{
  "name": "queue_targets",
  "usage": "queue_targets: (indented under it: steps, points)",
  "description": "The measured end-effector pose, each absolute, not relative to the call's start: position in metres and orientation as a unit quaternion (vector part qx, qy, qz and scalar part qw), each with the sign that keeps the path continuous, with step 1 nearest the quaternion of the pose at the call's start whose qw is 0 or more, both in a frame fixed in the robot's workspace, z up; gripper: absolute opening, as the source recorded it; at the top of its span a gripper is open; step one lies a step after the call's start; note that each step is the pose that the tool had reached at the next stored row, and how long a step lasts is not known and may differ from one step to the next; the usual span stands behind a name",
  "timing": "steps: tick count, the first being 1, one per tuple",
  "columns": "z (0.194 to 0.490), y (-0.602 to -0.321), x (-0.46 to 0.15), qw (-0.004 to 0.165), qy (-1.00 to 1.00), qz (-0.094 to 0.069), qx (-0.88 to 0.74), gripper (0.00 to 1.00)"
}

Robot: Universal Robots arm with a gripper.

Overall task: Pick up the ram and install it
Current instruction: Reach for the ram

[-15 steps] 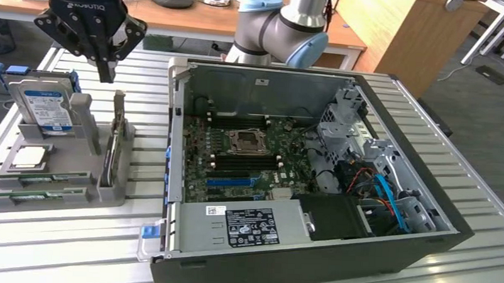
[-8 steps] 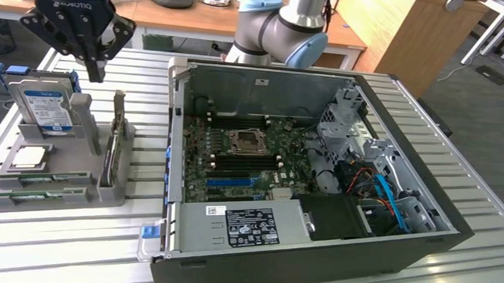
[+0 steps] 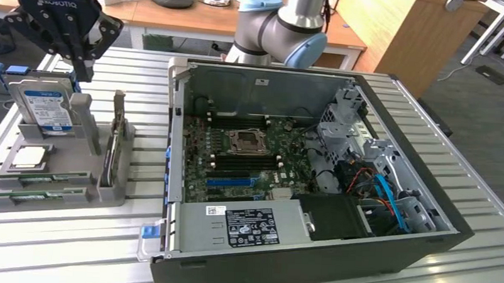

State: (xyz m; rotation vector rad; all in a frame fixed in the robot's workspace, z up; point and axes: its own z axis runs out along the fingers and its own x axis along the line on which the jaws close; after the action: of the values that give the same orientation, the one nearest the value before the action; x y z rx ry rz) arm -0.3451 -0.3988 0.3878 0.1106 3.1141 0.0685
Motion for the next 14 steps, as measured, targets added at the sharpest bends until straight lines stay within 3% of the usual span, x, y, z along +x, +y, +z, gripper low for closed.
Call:
queue_targets:
  steps: [14]
  points:
    - [0.387, -0.399, -0.367, 0.012, 0.999, 0.022, 0.035, 0.11]
